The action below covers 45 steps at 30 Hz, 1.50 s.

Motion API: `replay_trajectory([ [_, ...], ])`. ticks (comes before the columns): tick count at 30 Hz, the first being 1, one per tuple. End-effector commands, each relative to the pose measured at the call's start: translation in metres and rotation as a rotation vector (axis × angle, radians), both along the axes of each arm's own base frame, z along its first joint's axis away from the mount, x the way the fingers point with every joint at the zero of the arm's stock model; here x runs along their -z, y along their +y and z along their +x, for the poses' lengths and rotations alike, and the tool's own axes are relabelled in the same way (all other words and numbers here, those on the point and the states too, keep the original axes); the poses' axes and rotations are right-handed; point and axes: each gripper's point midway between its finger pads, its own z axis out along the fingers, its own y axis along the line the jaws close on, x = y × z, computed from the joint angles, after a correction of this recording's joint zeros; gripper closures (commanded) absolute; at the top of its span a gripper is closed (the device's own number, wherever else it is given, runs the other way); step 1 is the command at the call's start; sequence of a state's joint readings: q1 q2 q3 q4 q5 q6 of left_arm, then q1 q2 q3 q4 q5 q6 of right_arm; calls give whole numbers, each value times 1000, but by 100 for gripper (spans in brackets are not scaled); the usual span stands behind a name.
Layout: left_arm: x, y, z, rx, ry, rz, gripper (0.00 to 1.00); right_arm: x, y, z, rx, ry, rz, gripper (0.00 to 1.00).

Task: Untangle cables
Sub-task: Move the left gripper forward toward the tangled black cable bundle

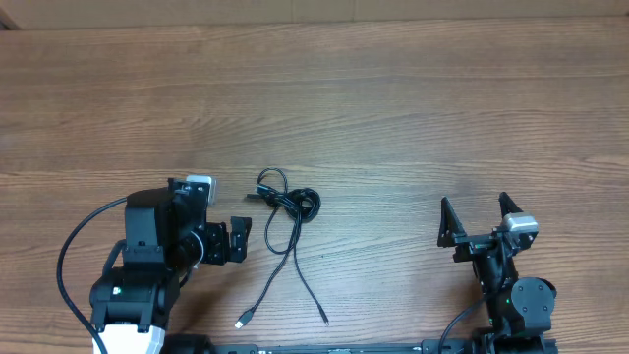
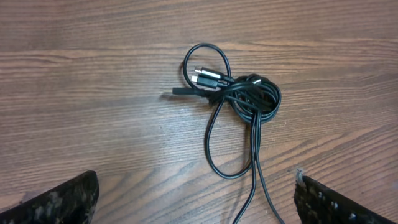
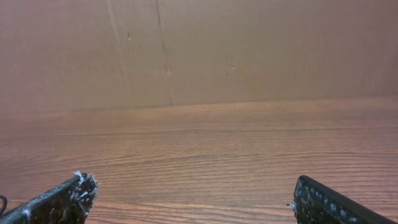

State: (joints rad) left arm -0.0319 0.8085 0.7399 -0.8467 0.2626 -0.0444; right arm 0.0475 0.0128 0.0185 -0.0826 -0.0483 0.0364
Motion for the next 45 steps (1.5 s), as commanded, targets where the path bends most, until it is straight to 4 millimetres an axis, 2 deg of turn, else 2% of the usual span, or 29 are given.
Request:
replay_trajectory([
  [1,-10,-2,3,24,-25,-3,0,2,0,0,-4,-3,-4,0],
  [14,-4,-3,3,28,7,-7,0,2,0,0,-4,-3,-4,0],
  [27,12,-1,5,43,71,18,0,2,0,0,-4,-3,-4,0],
  [42,13,-2,4,4,96,-15,1,2,1,0,-4,-3,-4,0],
  [45,8,-10,7,17,79,-65,0,2,0,0,-4,-3,-4,0],
])
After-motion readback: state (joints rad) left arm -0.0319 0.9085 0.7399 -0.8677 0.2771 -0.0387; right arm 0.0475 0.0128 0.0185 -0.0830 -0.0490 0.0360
